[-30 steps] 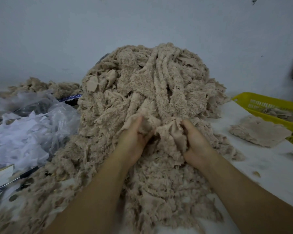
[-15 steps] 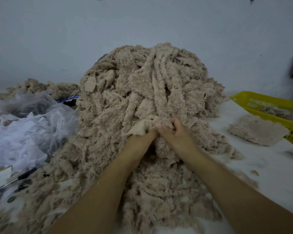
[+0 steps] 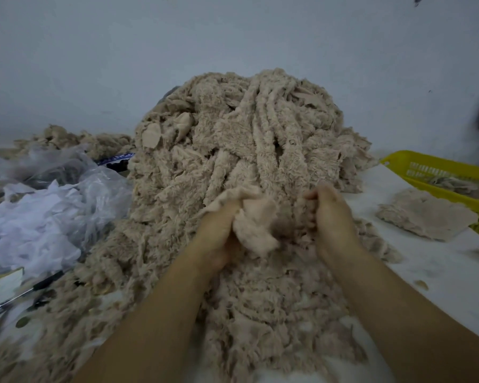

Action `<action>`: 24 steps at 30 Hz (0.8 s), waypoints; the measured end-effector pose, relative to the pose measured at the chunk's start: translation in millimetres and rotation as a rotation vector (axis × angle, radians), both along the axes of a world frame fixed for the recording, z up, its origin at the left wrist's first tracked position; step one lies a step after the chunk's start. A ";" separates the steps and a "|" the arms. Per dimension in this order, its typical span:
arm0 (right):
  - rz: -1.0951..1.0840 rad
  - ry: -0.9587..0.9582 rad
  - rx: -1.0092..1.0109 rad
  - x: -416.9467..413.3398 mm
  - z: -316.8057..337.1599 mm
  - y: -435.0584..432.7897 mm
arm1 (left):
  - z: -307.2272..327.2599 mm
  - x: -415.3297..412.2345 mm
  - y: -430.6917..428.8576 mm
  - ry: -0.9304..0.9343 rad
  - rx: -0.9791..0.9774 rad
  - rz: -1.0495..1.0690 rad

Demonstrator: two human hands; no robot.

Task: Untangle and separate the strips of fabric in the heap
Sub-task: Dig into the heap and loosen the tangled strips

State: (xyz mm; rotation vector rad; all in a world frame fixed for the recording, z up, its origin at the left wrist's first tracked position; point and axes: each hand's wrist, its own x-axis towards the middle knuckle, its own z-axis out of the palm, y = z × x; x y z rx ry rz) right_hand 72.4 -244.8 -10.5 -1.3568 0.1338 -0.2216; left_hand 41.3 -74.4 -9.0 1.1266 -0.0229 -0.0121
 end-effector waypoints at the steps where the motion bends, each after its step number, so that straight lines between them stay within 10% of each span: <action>1: -0.049 0.001 -0.023 3.4 1.0 -11.7 | 3.3 1.3 5.8 -0.007 -0.054 0.013; 12: 0.340 -0.272 -0.566 -27.9 -8.3 19.3 | -8.0 13.7 11.5 0.003 -0.243 0.196; 24: 0.364 -0.282 -0.454 -21.3 -8.2 20.4 | -13.5 -1.1 -6.2 -0.251 0.374 0.043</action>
